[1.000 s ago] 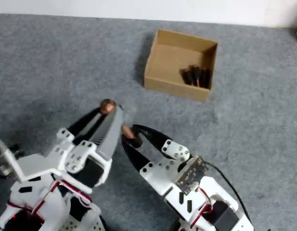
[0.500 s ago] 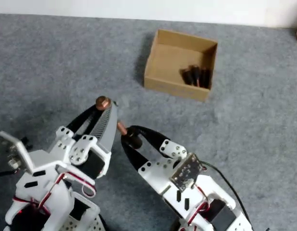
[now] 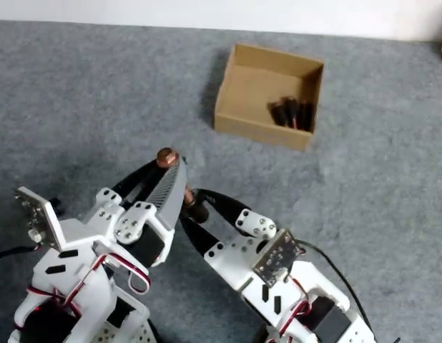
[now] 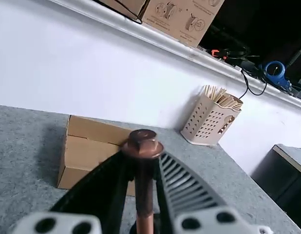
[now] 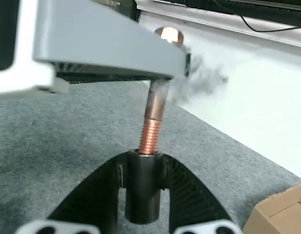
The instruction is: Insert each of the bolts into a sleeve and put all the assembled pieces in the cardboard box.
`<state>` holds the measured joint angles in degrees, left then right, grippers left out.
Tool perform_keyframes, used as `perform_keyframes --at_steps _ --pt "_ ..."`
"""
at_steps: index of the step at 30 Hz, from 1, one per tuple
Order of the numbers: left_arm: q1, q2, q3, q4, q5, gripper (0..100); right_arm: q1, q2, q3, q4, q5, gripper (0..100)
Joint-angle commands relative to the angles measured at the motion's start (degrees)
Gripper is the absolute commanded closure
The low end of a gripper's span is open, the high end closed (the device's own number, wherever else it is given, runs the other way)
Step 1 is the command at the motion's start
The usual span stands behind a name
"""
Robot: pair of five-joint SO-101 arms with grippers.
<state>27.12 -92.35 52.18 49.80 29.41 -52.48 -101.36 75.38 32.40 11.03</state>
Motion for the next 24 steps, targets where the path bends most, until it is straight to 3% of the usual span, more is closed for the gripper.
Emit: perform_keyframes --at_steps 1,12,21,24 --pt "1.27 -0.04 -0.31 4.22 -0.18 100 -0.66 -0.22 -0.75 -1.45 0.35 99.4" --pt "3.38 -0.04 0.31 15.21 -0.44 100 1.71 -0.57 -1.01 -1.45 0.26 99.4" --pt "3.30 -0.13 1.71 15.74 -0.62 99 1.63 -0.22 -1.01 -1.45 0.26 99.4" --pt "3.30 -0.13 1.19 16.00 -1.23 88 1.54 -0.13 -0.84 -1.54 0.26 99.4"
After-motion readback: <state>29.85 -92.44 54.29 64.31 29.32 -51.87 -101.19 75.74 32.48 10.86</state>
